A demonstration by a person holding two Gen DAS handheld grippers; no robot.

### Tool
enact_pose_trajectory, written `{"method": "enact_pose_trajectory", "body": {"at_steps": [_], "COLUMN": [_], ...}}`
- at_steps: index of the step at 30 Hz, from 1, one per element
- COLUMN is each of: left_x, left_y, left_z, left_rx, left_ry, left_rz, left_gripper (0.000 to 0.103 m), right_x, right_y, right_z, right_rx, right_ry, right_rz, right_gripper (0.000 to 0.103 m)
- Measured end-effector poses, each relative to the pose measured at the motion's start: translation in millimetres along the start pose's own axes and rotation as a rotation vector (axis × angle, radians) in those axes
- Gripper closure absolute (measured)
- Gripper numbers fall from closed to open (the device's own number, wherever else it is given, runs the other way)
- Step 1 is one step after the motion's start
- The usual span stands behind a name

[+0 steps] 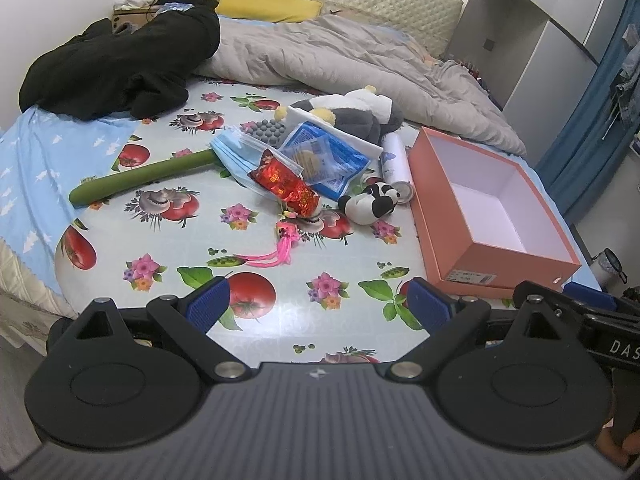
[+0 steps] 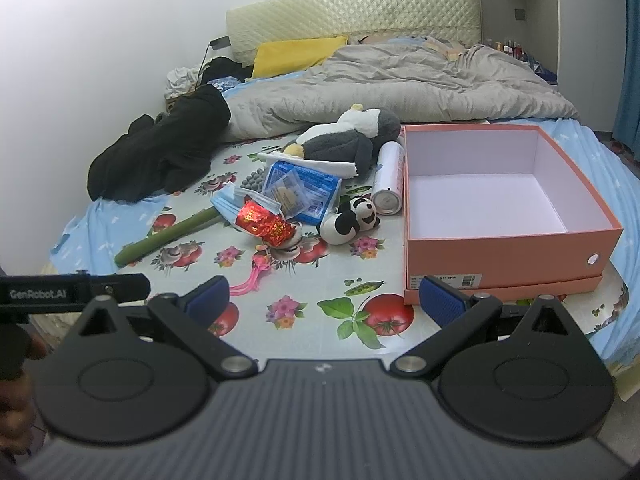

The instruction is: Organize soft objects

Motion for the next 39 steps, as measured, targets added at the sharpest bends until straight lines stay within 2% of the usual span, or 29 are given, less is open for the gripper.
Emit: {"method": "enact_pose_trajectory", "body": {"at_steps": [20,26,32,39], "left_x": [0,-11,-23,-36], "left_y": [0,-3,-11,-10], "left_z": [2,-4,-7,-8], "left_rx": [-0.003,0.011,-0.001,0.000], "left_ry": [-0.005,0.001,-0.016,-0.002], "left_rz": [0.002,-0.023,-0.026,-0.046], "left_gripper": [0.006,0.006,0.006,0.006], "right_x": [-1,-14,-20,-26], "right_y": [4,4,5,4], "right_z": [5,10,11,14], "right_rx": [-0.024,-0.048,-0.069,-0.092], "right_ry": [-0.002,0.017,0.001,-0.009], "right_rz": [-0.002,-0.027,-0.032,-0.032], "right_gripper": [0.000,0.000,0.000,0.001]}}
Point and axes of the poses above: each gripper's, at about its wrist camera, not at the fingertips, and x roughly against the way its jaws point, z to its right, y to its underside, the point moved 5 cm from there along -x, roughly the way its jaws point, and after that the axes turned 13 degrees about -y, right-handed, at the moved point
